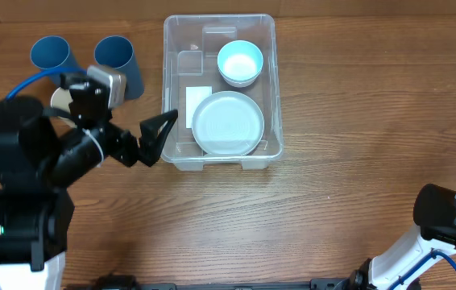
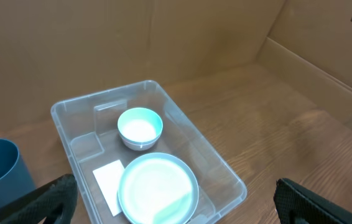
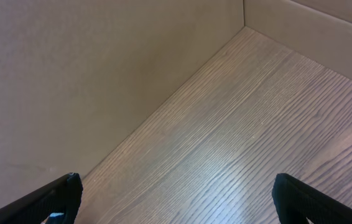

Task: Pack container
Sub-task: 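Grasp the front cream cup with the left gripper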

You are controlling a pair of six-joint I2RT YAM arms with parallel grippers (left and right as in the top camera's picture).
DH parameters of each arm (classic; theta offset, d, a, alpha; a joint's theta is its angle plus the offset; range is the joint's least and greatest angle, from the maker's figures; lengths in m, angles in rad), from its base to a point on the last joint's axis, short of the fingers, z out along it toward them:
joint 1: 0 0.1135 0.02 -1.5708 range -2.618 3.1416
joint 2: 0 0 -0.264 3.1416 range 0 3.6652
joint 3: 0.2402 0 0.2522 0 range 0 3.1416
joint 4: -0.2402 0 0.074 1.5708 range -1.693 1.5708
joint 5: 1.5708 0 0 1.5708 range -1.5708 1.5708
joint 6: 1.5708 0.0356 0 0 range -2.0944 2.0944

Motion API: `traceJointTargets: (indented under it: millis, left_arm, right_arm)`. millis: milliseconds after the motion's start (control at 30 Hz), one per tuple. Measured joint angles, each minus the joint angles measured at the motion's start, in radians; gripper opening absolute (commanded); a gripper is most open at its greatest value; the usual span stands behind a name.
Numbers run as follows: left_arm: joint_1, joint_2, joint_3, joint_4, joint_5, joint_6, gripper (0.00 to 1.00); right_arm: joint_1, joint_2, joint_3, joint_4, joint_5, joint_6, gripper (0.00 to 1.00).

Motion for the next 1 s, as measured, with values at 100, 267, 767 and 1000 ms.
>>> traceJointTargets:
  millis: [100, 267, 767, 1000]
  left_arm:
    - [-0.001, 0.089, 0.103, -0.135, -0.122, -0.024, 1.00]
    - [0.000, 0.217, 0.192, -0.211, -0.452, -0.131, 1.00]
    - [0.160, 0.623, 0.194, -0.130, -0.726, -0.199, 1.00]
    - [0.163, 0.732, 0.194, -0.128, -0.695, -0.183, 0.64]
  right_arm:
    - [0.000, 0.000, 0.000, -0.001, 0.000, 0.000, 1.00]
    - [0.000, 0.000, 0.000, 0.000, 0.000, 0.000, 1.00]
    - [0.000, 0.000, 0.000, 0.000, 0.000, 0.000, 1.00]
    - [0.000, 0.000, 0.000, 0.000, 0.000, 0.000, 1.00]
